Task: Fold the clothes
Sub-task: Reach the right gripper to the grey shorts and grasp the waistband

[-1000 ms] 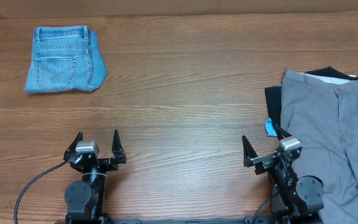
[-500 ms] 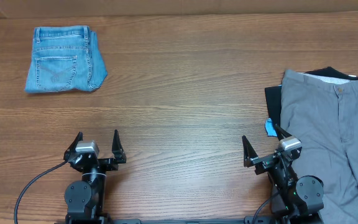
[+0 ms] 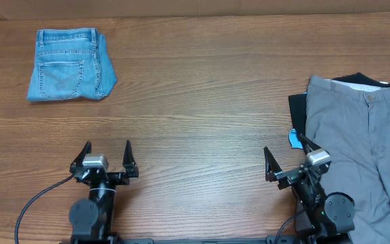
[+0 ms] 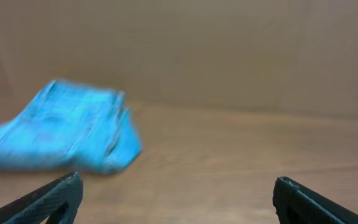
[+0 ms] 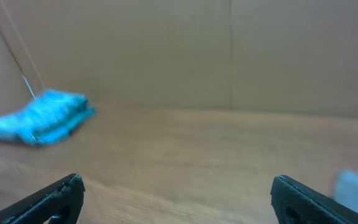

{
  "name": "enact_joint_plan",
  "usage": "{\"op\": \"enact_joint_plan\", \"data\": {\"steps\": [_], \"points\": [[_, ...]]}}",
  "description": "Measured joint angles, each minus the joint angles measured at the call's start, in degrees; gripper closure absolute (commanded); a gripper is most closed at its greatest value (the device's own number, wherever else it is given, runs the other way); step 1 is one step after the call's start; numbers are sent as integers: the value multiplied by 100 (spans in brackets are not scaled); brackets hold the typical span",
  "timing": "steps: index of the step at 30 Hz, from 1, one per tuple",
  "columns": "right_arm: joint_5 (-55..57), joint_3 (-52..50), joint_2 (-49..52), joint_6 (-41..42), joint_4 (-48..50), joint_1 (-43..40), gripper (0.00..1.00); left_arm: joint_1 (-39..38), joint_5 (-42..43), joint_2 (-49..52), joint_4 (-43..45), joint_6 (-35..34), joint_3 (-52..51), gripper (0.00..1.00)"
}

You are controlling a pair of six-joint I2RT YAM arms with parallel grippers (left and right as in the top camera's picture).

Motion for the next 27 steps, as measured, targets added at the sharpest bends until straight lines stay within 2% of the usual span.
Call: {"op": "enact_joint_plan", "data": {"steps": [4,11,16,19,22,27], "points": [[-42,162,2,516,76,0,0,0,463,0,170,-22,164,0],[-48,1486,573,1189,-1150,0,0,0,557,448,-1016,-33,1663,0],[-48,2911,1816,1314,-2052,0,0,0,557,1781,-1917,-31,3215,0],[-46,3989,2796,1353,-2653,0,0,0,566,2957,-2730,-35,4513,0],[-46,5265,3895,1364,-3866,-2,0,-2,669,4135,-3954,-46,5919,0],[-48,7051,5580,1338,-5226,-39,0,0,846,5873,-5543,-50,8017,0]]}}
